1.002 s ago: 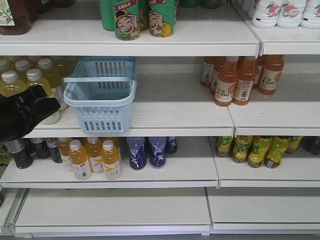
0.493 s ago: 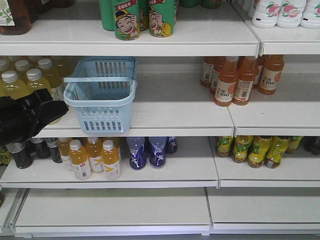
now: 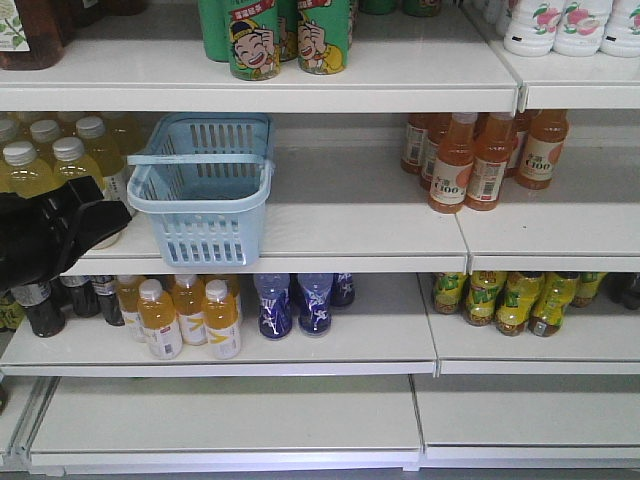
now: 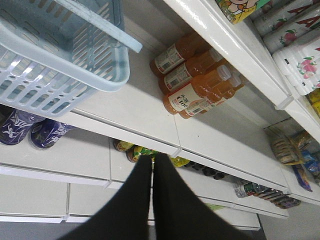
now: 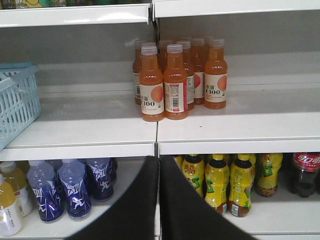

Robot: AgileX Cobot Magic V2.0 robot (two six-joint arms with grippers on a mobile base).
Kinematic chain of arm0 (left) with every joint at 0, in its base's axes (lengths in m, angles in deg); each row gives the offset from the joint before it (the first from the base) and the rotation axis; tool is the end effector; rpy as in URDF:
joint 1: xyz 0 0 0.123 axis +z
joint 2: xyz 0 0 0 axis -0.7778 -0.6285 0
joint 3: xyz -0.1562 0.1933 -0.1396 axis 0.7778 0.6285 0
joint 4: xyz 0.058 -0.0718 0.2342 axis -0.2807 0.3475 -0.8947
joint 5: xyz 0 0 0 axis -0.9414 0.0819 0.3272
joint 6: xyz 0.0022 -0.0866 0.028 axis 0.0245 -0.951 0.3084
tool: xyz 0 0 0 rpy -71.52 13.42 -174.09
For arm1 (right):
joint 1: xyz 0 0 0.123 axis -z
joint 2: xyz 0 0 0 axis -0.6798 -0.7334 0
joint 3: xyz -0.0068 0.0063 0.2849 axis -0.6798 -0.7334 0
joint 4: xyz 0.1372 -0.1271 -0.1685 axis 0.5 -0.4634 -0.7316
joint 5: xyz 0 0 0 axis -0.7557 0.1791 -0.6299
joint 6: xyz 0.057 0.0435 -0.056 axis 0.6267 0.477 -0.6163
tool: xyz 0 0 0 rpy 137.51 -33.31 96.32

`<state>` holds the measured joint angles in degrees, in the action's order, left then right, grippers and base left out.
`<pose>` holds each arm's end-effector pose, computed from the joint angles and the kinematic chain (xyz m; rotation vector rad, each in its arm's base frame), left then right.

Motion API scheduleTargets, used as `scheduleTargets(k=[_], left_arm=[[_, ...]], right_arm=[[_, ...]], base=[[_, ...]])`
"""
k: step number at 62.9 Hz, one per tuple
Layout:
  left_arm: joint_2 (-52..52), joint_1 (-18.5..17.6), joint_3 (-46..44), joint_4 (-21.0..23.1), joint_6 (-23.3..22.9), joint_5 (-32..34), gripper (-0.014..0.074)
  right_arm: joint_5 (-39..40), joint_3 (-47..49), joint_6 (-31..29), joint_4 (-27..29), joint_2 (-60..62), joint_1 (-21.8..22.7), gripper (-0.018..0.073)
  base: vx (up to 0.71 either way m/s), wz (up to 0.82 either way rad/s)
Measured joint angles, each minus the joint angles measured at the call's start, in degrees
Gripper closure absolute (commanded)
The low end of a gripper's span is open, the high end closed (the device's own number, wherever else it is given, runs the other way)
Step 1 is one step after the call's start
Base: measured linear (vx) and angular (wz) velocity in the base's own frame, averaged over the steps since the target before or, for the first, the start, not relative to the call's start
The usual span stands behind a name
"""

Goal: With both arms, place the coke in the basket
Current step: 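Raise the left gripper toward the light-blue basket handle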

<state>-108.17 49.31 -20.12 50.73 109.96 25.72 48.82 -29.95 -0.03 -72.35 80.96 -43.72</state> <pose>0.2571 -0.0482 0.2895 -0.4287 1.9735 -0.9680 0.0565 -0.0002 0.1911 0.0326 1.6449 0.0356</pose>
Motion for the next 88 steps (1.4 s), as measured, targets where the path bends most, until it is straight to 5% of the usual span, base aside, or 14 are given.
scheduleTargets(k=[88], left_arm=[[0.0, 0.0, 0.0, 0.0, 0.0, 1.39, 0.0602]], right_arm=[[0.0, 0.0, 0.0, 0.0, 0.0, 0.0, 0.0564]], base=[[0.0, 0.0]])
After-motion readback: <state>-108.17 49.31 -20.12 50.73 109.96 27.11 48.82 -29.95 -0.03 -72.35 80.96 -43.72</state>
